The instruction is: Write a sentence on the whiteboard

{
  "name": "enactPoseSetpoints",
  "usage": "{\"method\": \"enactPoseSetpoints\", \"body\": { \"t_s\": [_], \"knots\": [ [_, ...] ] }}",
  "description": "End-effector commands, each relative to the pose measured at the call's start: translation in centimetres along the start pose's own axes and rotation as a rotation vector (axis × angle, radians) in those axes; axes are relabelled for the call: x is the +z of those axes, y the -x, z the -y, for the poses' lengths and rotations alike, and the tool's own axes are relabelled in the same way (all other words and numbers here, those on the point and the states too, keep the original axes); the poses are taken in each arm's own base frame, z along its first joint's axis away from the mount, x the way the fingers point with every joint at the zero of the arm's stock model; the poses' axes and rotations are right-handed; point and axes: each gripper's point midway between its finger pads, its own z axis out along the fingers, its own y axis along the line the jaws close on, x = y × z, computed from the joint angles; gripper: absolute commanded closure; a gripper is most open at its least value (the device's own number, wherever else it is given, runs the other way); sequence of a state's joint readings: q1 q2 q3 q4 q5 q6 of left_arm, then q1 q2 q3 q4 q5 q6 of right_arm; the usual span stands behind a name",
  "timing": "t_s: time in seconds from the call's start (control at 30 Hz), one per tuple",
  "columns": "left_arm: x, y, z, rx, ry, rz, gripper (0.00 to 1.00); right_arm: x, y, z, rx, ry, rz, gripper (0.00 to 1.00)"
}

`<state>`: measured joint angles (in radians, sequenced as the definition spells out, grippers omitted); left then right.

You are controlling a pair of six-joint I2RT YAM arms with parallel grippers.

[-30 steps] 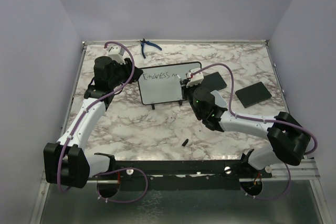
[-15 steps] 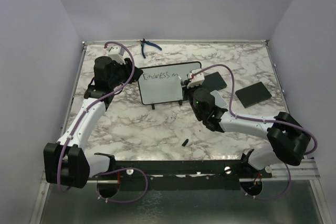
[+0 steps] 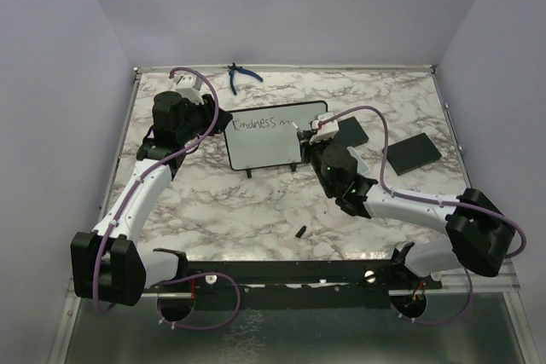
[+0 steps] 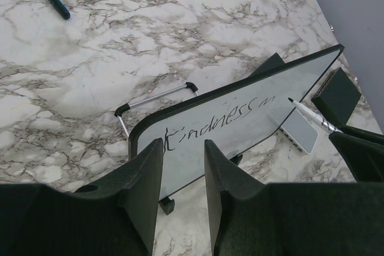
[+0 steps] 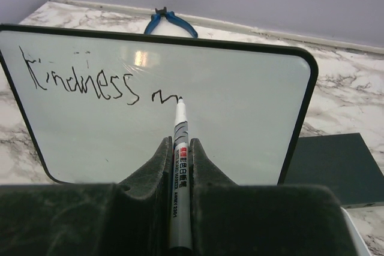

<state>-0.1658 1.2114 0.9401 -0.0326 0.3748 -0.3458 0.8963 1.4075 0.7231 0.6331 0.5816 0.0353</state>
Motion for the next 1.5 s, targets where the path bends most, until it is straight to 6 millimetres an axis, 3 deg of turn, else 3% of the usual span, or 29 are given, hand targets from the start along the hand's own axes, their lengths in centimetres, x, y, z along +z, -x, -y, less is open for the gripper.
{"method": "enactPoseSetpoints", "body": {
  "t_s": [0.0, 0.73, 1.17, 1.47],
  "knots": [
    [-0.4, 0.3, 0.6, 0.023, -0.02, 0.013, 0.65, -1.1, 1.7, 0.3, 0.006, 0.037, 0.049, 1.0],
    [-0.5, 0.3, 0.6, 0.025, -0.021, 0.015, 0.65, 0.3, 0.1, 1.2, -0.017, -0.038, 0.013, 1.0],
    [-0.4, 0.2, 0.6, 0.025, -0.02, 0.013, 0.65, 1.1, 0.6, 1.9, -0.044, -0.062, 0.028, 1.0],
    [-0.4, 0.2, 0.5, 0.024, -0.019, 0.011, 0.65, 1.3, 1.0, 1.1, -0.048, -0.025, 0.037, 1.0]
  ]
}}
